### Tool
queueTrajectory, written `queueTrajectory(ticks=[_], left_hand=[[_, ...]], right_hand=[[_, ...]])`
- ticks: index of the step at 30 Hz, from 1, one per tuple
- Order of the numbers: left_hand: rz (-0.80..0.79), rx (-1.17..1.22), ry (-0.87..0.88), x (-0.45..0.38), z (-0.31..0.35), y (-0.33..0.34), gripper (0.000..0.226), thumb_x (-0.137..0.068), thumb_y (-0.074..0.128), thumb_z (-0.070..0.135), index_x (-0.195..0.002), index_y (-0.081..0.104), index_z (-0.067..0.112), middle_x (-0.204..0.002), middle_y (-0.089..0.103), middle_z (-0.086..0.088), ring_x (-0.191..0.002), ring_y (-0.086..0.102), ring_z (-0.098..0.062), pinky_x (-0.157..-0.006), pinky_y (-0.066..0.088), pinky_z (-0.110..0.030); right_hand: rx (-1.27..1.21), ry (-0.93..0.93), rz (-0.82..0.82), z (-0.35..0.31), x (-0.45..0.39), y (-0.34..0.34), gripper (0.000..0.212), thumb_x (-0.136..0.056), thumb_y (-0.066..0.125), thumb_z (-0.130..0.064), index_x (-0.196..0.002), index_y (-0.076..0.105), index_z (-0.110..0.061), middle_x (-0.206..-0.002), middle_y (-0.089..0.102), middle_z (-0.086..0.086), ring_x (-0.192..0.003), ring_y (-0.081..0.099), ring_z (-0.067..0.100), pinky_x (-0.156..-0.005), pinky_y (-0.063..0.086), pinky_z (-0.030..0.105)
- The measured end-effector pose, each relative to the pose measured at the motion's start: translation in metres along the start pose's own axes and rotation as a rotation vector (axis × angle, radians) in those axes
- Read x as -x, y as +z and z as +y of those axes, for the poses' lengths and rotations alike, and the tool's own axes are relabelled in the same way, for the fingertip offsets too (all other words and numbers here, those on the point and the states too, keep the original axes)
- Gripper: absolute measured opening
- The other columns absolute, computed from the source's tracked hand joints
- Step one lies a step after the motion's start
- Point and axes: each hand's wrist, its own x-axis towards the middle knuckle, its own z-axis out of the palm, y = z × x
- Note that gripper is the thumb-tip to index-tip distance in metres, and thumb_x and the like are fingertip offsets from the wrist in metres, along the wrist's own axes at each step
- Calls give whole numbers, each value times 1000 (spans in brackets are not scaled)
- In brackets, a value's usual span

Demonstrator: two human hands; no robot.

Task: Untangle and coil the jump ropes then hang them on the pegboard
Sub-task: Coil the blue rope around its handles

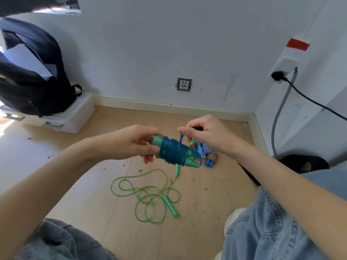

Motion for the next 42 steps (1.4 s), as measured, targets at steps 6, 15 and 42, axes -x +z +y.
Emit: queueTrajectory(ticks=[6, 15, 42], left_hand=[[131, 716, 51, 4, -4, -5, 32, -80, 58, 16, -112, 62, 11, -86, 68, -4, -70, 62, -9, -65, 52, -17], [521, 818, -227, -18, -5, 19, 23, -90, 54, 10, -113, 55, 6, -91, 70, -11, -70, 70, -11, -60, 54, -15], [538, 109, -356, -30, -19, 21, 30, -94, 44, 41, -109, 52, 16, -92, 61, -2, -78, 60, -16, -63, 53, -30]], right_hand=[[-345, 61, 31, -8, 1, 2, 32, -94, 49, -19, -69, 69, -23, -58, 48, -1, -47, 37, 7, -50, 29, 23], [725, -222, 284, -12, 4, 9, 29, -93, 52, -30, -86, 65, -5, -85, 51, -1, -82, 45, 15, -63, 37, 27], [-288, 192, 386, 0, -12, 11, 13, -82, 68, -19, -74, 69, -8, -102, 67, -4, -94, 60, 13, -87, 48, 31]])
